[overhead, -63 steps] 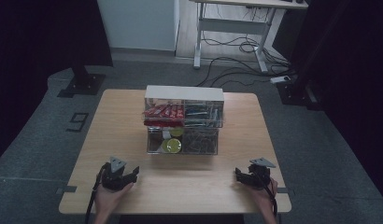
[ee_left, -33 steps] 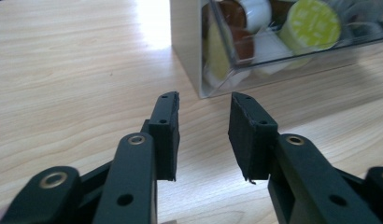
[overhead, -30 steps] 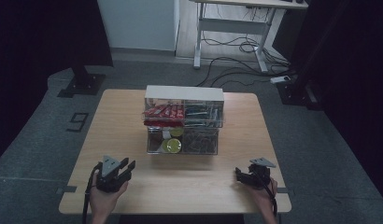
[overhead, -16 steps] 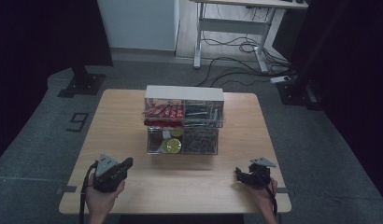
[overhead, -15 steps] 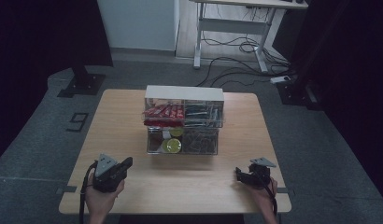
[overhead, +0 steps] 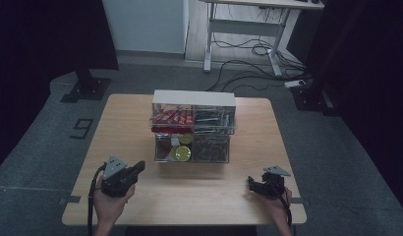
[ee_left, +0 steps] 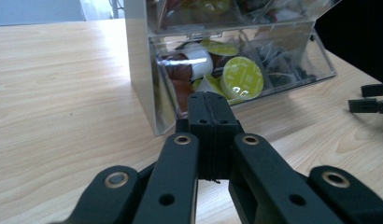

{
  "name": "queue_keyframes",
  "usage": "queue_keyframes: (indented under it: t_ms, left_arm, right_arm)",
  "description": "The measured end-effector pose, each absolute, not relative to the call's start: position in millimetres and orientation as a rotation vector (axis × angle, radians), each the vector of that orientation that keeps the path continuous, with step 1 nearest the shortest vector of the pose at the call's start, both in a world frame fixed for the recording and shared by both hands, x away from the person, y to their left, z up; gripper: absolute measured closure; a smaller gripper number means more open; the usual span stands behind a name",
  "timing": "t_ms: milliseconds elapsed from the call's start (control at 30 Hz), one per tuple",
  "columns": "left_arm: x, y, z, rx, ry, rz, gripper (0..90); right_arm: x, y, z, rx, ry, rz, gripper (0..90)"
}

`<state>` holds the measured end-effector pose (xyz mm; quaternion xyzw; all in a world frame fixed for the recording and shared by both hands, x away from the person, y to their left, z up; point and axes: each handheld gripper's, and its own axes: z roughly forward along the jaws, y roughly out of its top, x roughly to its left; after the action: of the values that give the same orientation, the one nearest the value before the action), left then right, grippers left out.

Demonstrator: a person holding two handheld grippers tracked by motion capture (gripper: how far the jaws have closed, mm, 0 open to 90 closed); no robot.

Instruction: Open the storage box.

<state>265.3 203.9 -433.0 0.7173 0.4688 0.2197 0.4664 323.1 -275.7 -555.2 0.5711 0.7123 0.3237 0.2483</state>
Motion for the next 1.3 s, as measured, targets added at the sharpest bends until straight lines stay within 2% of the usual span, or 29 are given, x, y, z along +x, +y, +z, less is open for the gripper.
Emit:
queue_keyframes:
  t_ms: [200, 733, 1300]
  left_arm:
    - [268, 201, -421, 1.745, 1.134, 0.501, 90.0]
    - [274, 185, -385, 1.758, 1.056, 0.496, 90.0]
    - [288, 171, -368, 1.778, 1.018, 0.470, 90.0]
  right_arm:
    - [323, -276, -555, 1.555, 1.942, 0.883, 16.5]
    - [323, -276, -555, 1.555, 1.940, 0.884, 17.4]
    - [323, -277, -555, 1.555, 1.934, 0.884, 19.2]
